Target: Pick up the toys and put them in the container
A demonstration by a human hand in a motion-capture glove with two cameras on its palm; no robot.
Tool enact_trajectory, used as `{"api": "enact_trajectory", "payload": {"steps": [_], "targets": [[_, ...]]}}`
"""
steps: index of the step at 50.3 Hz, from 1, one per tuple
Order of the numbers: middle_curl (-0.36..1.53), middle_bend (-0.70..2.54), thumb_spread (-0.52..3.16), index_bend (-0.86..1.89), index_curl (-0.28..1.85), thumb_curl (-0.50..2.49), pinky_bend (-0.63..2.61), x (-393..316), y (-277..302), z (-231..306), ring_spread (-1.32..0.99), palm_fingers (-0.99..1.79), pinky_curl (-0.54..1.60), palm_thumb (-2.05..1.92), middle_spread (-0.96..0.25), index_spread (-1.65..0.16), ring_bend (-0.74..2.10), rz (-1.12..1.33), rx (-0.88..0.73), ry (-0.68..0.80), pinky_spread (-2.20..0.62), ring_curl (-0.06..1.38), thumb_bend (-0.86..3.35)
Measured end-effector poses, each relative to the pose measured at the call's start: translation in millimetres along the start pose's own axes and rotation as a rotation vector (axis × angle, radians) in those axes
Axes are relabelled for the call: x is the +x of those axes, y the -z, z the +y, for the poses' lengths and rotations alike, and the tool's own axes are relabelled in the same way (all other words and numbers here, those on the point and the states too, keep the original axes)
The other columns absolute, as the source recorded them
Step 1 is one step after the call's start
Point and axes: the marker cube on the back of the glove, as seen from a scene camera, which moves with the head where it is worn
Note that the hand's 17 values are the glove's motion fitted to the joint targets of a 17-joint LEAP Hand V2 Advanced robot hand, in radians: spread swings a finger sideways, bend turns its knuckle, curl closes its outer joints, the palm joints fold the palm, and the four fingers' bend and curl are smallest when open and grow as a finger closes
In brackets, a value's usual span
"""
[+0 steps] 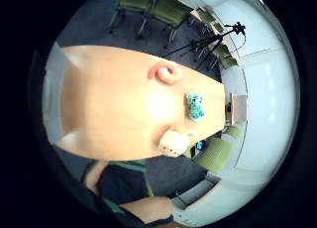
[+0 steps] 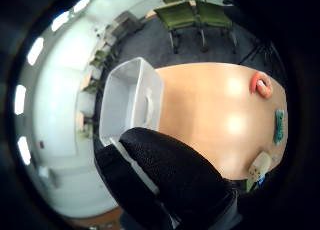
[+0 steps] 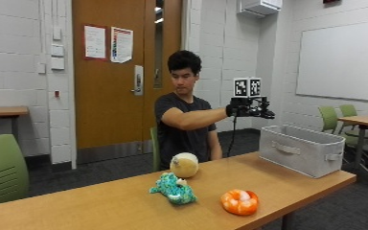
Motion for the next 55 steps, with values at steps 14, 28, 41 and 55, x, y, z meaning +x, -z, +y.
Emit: {"api": "enact_trajectory", "payload": {"steps": [14,28,41,55], "targets": [[0.15,0.22,0.85,0.19,0.17,0.0,0.42,52.7,11.8,23.7,-0.28,0.12,0.19,-0.21,-0.11,-0.2,0.19,0.008,0.006,-0.043,-0.13,0.07,-0.14],[0.23,0.23,0.96,0.19,0.25,0.0,0.4,119.6,22.0,66.8,-0.34,0.1,0.24,-0.22,-0.13,-0.23,0.2,0.028,-0.001,-0.046,-0.14,0.13,-0.14],[0.28,0.22,0.87,0.18,0.3,0.01,0.39,197.9,0.4,107.4,-0.36,0.1,0.27,-0.25,-0.14,-0.25,0.21,0.018,-0.023,-0.117,-0.15,0.17,-0.16],[0.31,0.19,0.84,0.17,0.34,0.03,0.4,232.0,-74.6,139.5,-0.37,0.08,0.3,-0.24,-0.14,-0.25,0.22,-0.031,-0.068,-0.119,-0.15,0.21,-0.15]]}}
